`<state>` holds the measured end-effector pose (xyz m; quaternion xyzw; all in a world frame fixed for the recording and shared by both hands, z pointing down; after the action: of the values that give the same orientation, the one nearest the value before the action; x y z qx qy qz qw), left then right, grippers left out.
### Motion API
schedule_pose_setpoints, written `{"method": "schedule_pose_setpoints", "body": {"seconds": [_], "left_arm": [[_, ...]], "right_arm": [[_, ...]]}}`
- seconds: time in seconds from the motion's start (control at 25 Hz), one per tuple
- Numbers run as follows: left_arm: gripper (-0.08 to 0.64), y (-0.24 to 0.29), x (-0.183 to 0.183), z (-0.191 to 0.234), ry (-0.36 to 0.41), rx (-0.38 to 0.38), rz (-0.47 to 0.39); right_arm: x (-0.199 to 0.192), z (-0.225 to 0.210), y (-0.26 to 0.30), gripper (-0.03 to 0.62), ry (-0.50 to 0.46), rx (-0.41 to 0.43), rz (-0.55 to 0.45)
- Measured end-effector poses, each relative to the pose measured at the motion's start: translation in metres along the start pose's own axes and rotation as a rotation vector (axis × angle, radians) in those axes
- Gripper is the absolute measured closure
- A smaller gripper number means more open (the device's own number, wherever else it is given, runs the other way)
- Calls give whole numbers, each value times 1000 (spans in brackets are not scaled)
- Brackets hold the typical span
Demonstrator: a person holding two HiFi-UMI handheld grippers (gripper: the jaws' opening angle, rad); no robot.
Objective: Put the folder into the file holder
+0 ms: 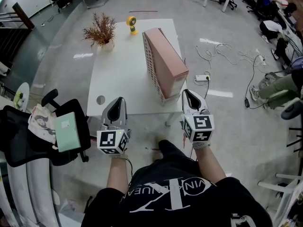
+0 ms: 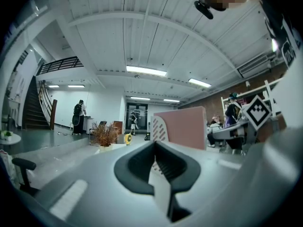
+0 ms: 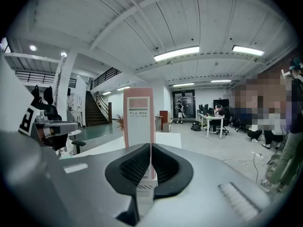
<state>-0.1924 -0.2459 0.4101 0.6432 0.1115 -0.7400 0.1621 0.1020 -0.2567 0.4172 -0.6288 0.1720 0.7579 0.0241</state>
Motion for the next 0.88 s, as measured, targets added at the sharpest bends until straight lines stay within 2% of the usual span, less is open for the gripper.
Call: {"method": "schedule_pose_setpoints", "body": {"seconds": [0.28,0.88], "left_arm": [[560,6,2,-5,-10,-1,-10],[560,17,13,-13,-28,-11,-37]], "right_arm": [[3,-11,-8,586,22,40,-53],[22,-33,-22,586,29,41,-163]]}}
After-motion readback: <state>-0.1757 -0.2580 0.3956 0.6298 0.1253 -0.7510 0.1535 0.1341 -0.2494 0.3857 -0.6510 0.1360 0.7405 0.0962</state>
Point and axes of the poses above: the fingertips, and each gripper's own axes: y forward along the fingers, z to its left, x out of its top, the point moved 8 cm from there along -y, backward along the fingers, and after that the axes turned 9 degrees about -y, right-handed, at the moved point
